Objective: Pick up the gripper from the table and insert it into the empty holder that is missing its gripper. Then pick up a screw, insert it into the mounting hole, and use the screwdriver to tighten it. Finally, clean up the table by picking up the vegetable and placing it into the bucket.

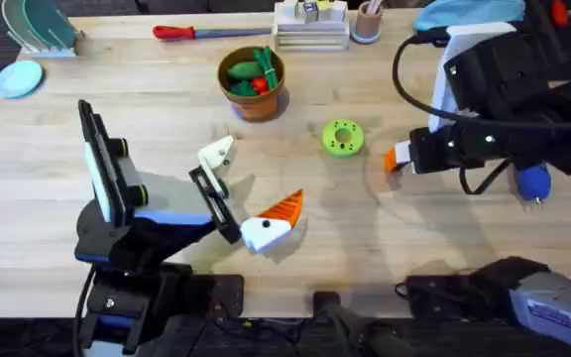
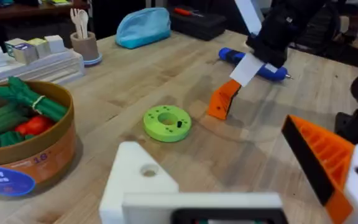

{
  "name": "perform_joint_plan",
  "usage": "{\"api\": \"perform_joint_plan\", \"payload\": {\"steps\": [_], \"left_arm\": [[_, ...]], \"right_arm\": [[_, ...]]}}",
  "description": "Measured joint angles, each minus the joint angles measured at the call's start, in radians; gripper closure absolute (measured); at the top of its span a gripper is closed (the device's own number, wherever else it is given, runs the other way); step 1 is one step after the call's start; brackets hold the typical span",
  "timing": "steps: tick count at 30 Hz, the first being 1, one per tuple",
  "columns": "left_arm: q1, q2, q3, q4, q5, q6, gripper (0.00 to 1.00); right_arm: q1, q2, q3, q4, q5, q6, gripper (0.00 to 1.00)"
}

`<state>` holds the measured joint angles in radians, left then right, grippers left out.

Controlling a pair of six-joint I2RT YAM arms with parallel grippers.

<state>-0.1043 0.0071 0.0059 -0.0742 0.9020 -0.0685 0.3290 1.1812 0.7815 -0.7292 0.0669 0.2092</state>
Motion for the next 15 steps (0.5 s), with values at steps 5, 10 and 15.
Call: {"api": "perform_joint_plan", "payload": {"steps": [5,10,15], "left_arm": [[0.0,0.0,0.0,0.0,0.0,0.0,0.008],[0.0,0.0,0.0,0.0,0.0,0.0,0.008],[0.0,0.0,0.0,0.0,0.0,0.0,0.008]], "right_arm": [[0.0,-0.01,0.033,-0.008,-0.006,0.0,0.988],[0.0,-0.056,0.101,0.113,-0.151,0.0,0.989],[0.0,-0.045,0.122,0.311,-0.451,0.053,0.99]]}}
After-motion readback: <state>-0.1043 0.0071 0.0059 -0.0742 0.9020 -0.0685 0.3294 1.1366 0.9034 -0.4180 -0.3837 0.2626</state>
